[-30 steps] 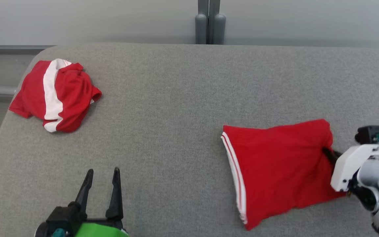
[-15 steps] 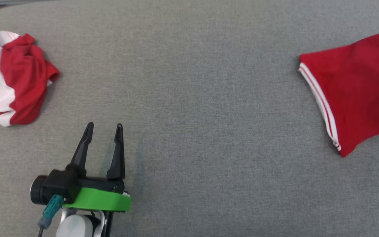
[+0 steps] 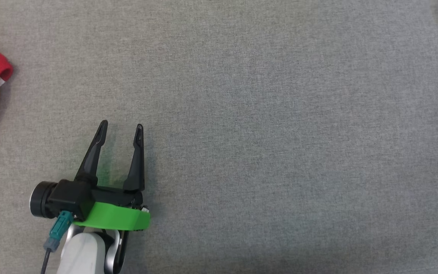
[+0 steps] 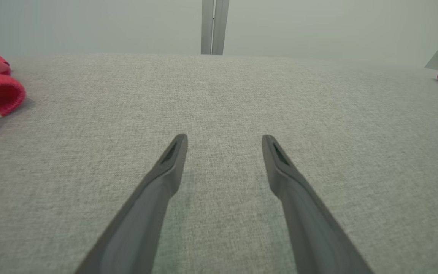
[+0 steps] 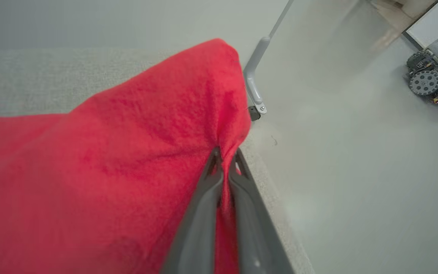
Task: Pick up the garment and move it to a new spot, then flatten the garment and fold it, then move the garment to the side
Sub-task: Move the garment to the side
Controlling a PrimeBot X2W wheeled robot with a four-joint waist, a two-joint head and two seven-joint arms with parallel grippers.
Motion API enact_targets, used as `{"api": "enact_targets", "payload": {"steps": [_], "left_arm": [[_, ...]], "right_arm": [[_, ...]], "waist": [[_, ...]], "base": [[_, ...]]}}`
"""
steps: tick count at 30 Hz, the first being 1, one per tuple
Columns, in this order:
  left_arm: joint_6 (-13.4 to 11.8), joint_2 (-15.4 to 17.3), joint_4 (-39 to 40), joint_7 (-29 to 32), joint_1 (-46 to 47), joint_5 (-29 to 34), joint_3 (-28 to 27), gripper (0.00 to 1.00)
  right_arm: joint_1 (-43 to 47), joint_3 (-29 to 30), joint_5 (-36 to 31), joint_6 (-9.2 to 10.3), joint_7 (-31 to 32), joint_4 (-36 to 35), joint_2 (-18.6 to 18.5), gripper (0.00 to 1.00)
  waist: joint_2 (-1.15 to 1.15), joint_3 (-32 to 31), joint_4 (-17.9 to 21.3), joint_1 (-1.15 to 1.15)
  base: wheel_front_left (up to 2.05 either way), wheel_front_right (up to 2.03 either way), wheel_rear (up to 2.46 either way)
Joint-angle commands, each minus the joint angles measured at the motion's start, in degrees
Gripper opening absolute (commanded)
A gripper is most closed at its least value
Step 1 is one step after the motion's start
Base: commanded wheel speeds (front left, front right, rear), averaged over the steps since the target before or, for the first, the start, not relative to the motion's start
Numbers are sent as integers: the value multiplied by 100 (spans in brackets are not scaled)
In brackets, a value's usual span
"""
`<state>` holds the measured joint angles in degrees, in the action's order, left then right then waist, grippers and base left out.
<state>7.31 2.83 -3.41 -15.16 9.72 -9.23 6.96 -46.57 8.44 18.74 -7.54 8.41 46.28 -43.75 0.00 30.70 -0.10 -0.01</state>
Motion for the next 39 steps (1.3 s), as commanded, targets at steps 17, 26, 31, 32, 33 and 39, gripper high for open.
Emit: {"api": "enact_targets", "payload": {"steps": [17, 26, 31, 32, 33, 39], "left_arm": [[10, 17, -249, 3, -895, -345, -355, 100], [-121, 17, -414, 3, -1564, -336, -747, 100], [-92, 15, -506, 3, -1716, -291, -841, 100], [-85, 16, -538, 3, -1740, -277, -845, 100], [-80, 16, -588, 3, -1766, -276, -851, 100], [-26, 15, -712, 3, -1828, -307, -947, 100]], "right_arm": [[716, -73, -1296, 9, -1883, -502, 1118, 100], [2871, -101, -1198, 9, -2361, -2022, 2504, 100], [4006, -77, -1218, 9, -2358, -2967, 3248, 100], [4162, -110, -1211, 9, -2358, -3098, 3379, 100], [4317, -139, -1232, 8, -2358, -3250, 3506, 100], [4940, -248, -1333, 9, -2360, -3479, 3904, 100]], "waist": [[0, -1748, 57, 1], [0, -2851, -15, 1], [0, -3048, -108, 1], [0, -3057, -118, 1], [0, -3064, -113, 1], [0, -3130, -37, 1]], "base": [[0, 0, 0], [0, 0, 0], [0, 0, 0], [0, 0, 0], [0, 0, 0], [0, 0, 0]]}}
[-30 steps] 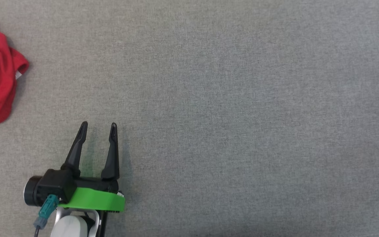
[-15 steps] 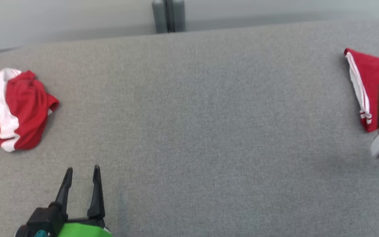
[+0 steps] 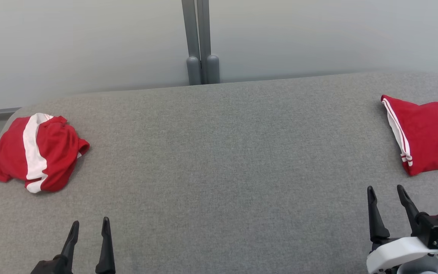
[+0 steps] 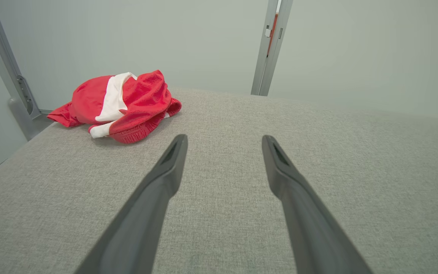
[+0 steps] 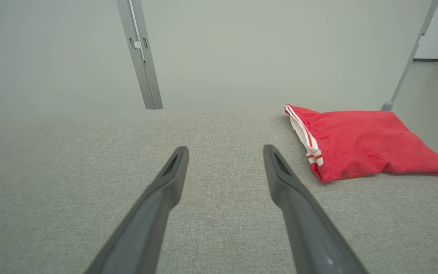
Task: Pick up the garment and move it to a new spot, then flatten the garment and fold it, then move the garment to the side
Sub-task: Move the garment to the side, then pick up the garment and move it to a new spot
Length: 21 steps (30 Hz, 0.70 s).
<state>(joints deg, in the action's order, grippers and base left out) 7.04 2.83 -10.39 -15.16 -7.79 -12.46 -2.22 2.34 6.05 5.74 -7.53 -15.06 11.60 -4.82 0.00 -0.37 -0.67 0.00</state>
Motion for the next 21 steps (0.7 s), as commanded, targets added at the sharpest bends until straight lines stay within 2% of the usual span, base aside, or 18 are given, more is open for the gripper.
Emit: {"api": "enact_targets", "payload": {"steps": [1, 13, 17, 21], "left_arm": [[7, 15, -26, 3, -89, 9, -44, 100], [42, 15, -63, 3, -19, 10, 3, 100], [46, 15, -72, 3, 69, 33, 75, 100], [49, 18, -111, 4, 99, 52, 133, 100]], "right_arm": [[73, -12, -36, 8, -13, -21, 28, 100], [212, -146, -111, 8, -13, -63, 149, 100], [283, -255, -75, 8, -13, -73, 153, 100], [398, -424, 49, 8, -13, -115, 164, 100]], "waist": [[0, -30, 31, 0], [0, -40, -7, 0], [0, -66, -374, 0], [0, -142, -1035, 0]], "base": [[0, 0, 0], [0, 0, 0], [0, 0, 0], [0, 0, 0]]}}
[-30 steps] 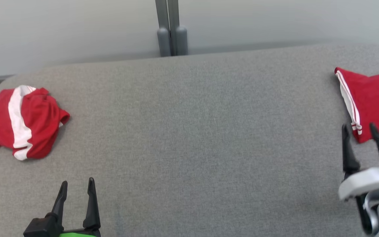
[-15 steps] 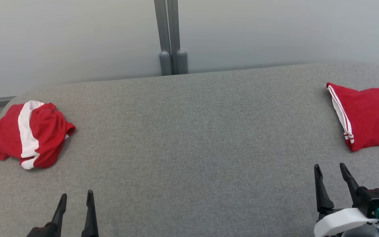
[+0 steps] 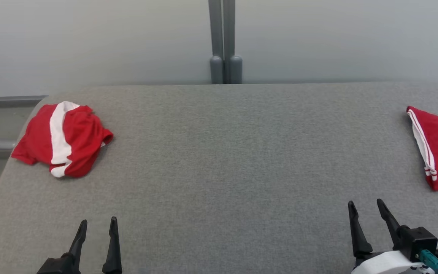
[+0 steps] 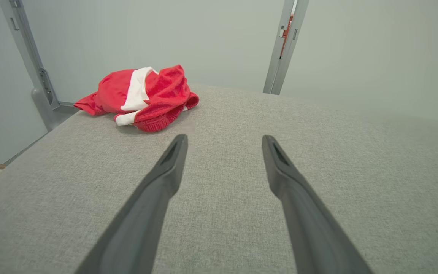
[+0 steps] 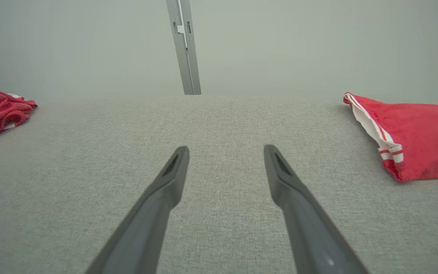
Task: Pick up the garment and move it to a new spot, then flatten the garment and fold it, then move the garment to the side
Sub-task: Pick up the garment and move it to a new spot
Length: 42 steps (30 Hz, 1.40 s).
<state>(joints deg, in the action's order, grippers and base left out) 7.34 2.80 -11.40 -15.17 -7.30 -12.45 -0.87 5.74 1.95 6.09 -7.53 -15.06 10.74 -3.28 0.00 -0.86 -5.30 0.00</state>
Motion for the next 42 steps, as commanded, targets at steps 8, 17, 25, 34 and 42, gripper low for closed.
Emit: {"api": "enact_targets", "payload": {"steps": [8, 17, 25, 34, 42], "left_arm": [[19, 92, 16, 4, -213, 154, -47, 100], [20, 140, 275, 4, 173, 12, 5, 100], [9, 708, -602, 8, 1690, -585, 874, 100], [8, 1304, -2072, 616, 3934, -1890, 1965, 100], [7, 1521, -3884, 666, 5003, -2509, 2068, 100]], "right_arm": [[-68, -434, 220, 8, -14, -12, -4, 100], [-64, -477, 246, 8, -14, 48, -113, 100], [-547, -408, 218, 8, -14, -45, -499, 100], [-1101, -379, 184, 8, -15, -206, -920, 100], [-1121, -386, 213, 8, -14, -288, -1188, 100]], "waist": [[0, -192, -1422, 0], [0, 131, -1304, 0], [0, 1267, -972, 0], [0, 2459, -737, 0], [0, 2731, -573, 0]], "base": [[0, 0, 0], [0, 0, 0], [0, 0, 0], [0, 0, 0], [0, 0, 0]]}}
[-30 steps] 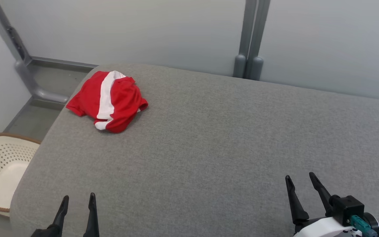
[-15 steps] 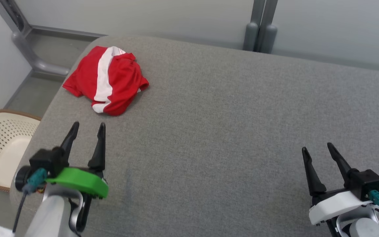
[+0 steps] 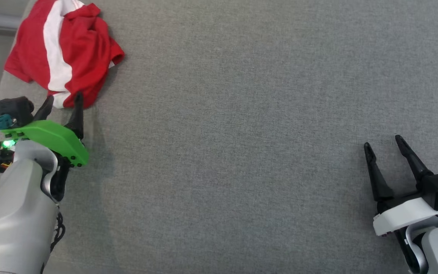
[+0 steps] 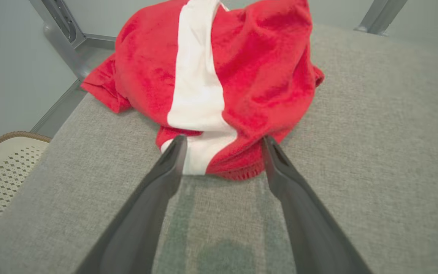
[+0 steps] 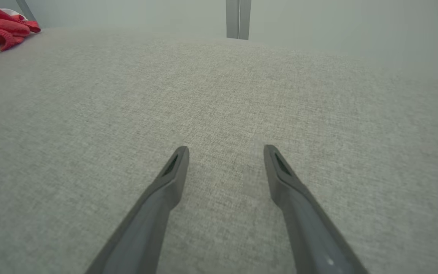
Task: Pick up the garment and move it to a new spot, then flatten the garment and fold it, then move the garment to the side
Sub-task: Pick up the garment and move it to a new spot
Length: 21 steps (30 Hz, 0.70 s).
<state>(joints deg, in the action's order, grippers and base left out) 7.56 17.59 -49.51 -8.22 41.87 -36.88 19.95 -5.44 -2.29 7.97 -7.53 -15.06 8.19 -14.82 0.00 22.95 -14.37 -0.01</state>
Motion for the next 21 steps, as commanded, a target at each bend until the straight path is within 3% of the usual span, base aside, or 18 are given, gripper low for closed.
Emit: {"api": "enact_targets", "payload": {"steps": [1, 5, 7, 8, 14, 21], "left_arm": [[-14, 13, -270, -47, 138, -102, -12, 100], [-16, 26, -1117, -49, 161, -123, 41, 100], [-16, 42, -1391, -41, 93, -159, 121, 23], [-16, 55, -1448, -50, 62, -177, 153, 0], [-15, 141, -1231, -197, -101, -249, 591, 0], [-15, 293, -212, -214, -135, -344, 1419, 0]], "right_arm": [[34, 60, 41, 8, -14, -32, -47, 100], [268, 65, 71, 8, -12, 66, -48, 100], [357, 78, 114, 8, -3, 78, 0, 100], [397, 66, 120, 8, -4, 81, 19, 100], [547, -40, 191, 8, -7, 219, 244, 100], [460, -92, 247, 8, -7, 333, 538, 100]], "waist": [[0, 308, 351, 1], [0, -34, 433, 1], [0, -216, 461, 1], [0, -285, 467, 1], [0, -805, 455, 1], [0, -1257, 492, 1]], "base": [[0, 0, 0], [0, 0, 0], [0, 0, 0], [0, 0, 0], [0, 0, 0], [0, 0, 0]]}}
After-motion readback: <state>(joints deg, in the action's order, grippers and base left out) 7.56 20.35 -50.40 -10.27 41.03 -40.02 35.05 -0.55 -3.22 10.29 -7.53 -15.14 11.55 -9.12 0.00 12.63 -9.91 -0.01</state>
